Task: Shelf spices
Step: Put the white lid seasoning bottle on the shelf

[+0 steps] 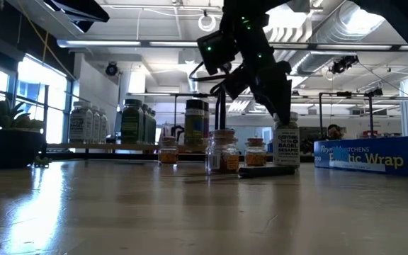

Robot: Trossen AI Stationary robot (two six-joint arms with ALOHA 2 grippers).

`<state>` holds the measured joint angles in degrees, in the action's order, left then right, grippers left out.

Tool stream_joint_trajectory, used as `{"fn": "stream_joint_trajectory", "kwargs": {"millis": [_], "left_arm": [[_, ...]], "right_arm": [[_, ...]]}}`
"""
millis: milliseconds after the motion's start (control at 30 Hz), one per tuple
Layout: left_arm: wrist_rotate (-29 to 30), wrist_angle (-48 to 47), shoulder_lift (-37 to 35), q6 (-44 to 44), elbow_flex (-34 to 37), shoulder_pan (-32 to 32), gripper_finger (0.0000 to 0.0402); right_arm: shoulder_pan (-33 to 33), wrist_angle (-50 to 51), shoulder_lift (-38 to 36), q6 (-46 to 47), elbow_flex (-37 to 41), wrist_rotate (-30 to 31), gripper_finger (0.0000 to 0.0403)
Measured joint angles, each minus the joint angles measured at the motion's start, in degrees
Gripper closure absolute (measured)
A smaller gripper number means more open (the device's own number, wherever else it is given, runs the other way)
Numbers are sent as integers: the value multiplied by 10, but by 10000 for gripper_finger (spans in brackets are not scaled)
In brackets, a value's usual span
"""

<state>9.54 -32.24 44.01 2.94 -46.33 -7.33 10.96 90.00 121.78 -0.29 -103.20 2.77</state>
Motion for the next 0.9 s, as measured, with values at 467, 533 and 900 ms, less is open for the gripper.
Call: {"fn": "stream_joint_trajectory", "kwargs": {"millis": [467,533,900], "left_arm": [[0,-50,0,48,3,0,402],[0,-57,0,59,7,0,401],[0,-46,0,81,16,0,401]], "right_arm": [[3,-25,-61,29,0,4,100],[3,-31,-76,32,0,13,100],[-10,-248,-251,91,251,-10,101]]}}
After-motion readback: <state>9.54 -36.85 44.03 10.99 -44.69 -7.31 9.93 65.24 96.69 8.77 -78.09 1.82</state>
